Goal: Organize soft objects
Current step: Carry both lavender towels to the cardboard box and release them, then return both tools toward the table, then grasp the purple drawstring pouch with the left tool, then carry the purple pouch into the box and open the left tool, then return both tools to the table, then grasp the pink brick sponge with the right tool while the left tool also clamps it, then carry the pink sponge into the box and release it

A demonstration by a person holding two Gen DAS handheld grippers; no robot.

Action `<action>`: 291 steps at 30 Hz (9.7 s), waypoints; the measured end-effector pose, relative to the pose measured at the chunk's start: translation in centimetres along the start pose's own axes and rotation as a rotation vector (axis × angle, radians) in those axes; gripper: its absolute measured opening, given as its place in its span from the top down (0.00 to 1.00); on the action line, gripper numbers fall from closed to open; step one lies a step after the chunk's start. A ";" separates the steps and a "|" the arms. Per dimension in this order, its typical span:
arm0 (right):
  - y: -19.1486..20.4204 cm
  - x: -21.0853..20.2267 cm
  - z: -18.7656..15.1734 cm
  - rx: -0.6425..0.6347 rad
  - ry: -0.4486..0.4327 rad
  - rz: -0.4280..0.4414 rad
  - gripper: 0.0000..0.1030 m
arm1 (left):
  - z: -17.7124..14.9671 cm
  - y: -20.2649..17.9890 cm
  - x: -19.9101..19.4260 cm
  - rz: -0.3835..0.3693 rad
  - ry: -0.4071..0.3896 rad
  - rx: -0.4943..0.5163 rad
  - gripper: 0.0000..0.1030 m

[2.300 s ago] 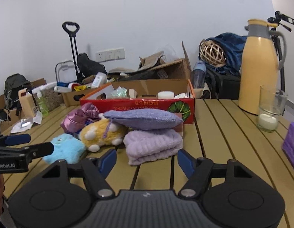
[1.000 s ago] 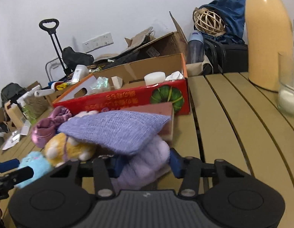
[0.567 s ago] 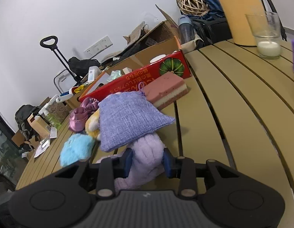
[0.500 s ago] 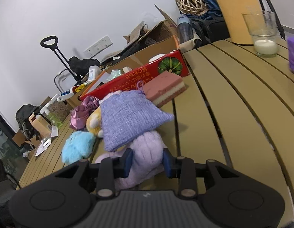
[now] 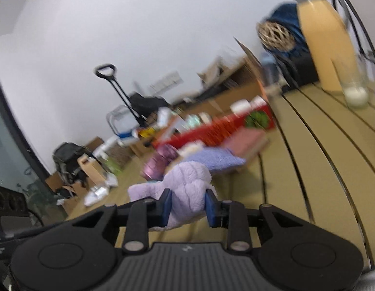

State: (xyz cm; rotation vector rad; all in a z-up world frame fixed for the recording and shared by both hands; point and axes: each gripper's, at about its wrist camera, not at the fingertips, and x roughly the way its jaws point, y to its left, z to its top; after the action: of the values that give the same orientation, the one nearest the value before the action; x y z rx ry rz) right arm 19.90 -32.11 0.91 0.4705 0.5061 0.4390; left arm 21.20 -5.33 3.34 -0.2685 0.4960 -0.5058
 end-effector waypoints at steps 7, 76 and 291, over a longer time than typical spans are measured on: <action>4.4 0.5 7.3 -0.118 -0.136 0.057 0.73 | 8.4 0.8 0.4 -0.060 -0.158 0.034 0.82; 9.6 -9.8 -4.3 -0.430 -0.256 -0.207 0.00 | -6.5 -1.9 -15.8 0.424 -0.299 0.210 0.00; -2.5 10.0 13.3 -0.132 -0.060 -0.149 0.78 | 12.5 2.2 16.6 0.117 -0.005 0.016 0.67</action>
State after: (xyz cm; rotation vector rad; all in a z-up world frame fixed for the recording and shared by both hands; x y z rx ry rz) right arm 35.78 -33.21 6.33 0.3148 0.4479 0.3117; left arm 41.11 -10.59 6.77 -0.2235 0.4991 -0.3945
